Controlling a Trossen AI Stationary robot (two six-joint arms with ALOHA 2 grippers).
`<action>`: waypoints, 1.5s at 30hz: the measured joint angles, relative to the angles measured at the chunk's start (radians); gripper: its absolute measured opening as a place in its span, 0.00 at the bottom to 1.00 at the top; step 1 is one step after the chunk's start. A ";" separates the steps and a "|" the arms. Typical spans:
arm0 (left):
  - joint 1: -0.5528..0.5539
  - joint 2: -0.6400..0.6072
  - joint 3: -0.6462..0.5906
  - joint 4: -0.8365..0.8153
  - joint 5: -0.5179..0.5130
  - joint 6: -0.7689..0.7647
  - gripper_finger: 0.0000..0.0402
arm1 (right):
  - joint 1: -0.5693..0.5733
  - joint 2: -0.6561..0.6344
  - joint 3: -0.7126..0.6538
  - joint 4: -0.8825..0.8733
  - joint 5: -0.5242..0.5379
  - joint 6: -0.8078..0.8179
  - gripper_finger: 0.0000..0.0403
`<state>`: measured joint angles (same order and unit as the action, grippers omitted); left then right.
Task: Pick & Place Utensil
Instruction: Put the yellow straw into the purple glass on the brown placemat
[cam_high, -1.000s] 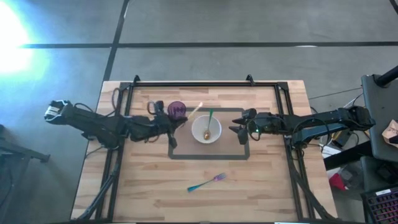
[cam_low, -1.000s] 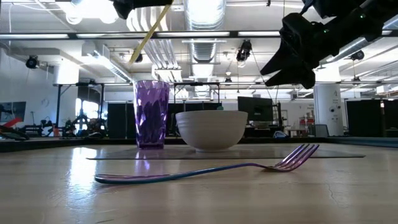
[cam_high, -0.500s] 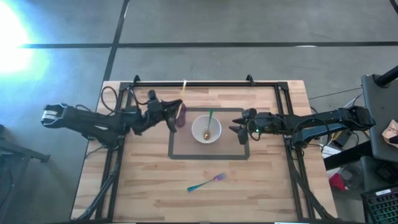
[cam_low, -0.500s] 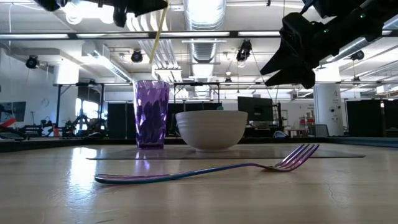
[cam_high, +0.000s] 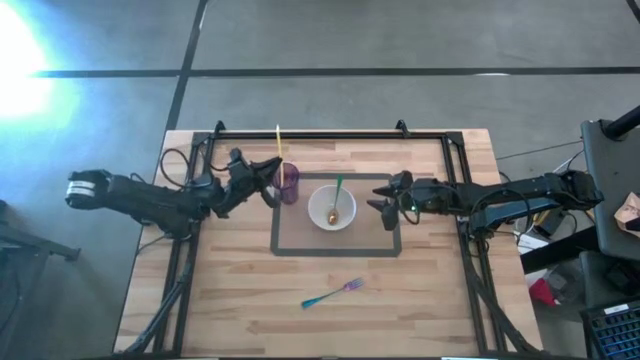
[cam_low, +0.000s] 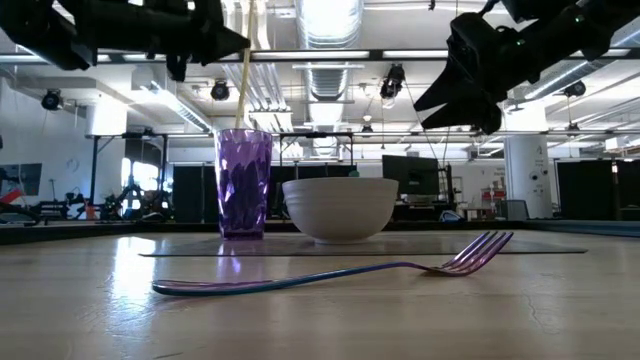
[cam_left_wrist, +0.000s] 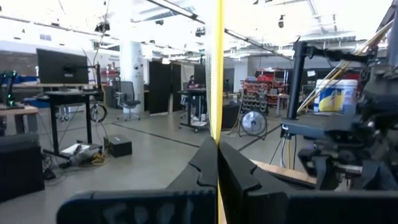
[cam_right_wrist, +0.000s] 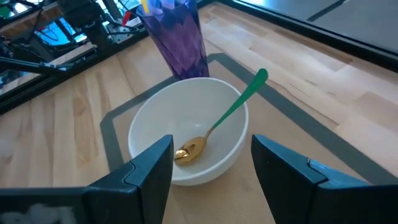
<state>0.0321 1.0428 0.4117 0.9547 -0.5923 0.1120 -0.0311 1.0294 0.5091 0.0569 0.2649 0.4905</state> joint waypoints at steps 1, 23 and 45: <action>0.003 0.000 -0.008 0.000 0.000 -0.007 0.00 | 0.000 0.000 0.003 0.001 0.000 -0.002 0.52; 0.093 0.178 -0.046 0.004 -0.001 -0.173 0.00 | 0.000 0.000 -0.001 0.000 -0.001 0.007 0.52; 0.105 0.282 -0.012 -0.036 -0.004 -0.245 0.00 | 0.000 0.000 0.009 0.001 -0.001 -0.027 0.52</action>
<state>0.1368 1.3251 0.3996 0.9187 -0.5964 -0.1326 -0.0307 1.0298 0.5182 0.0575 0.2640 0.4637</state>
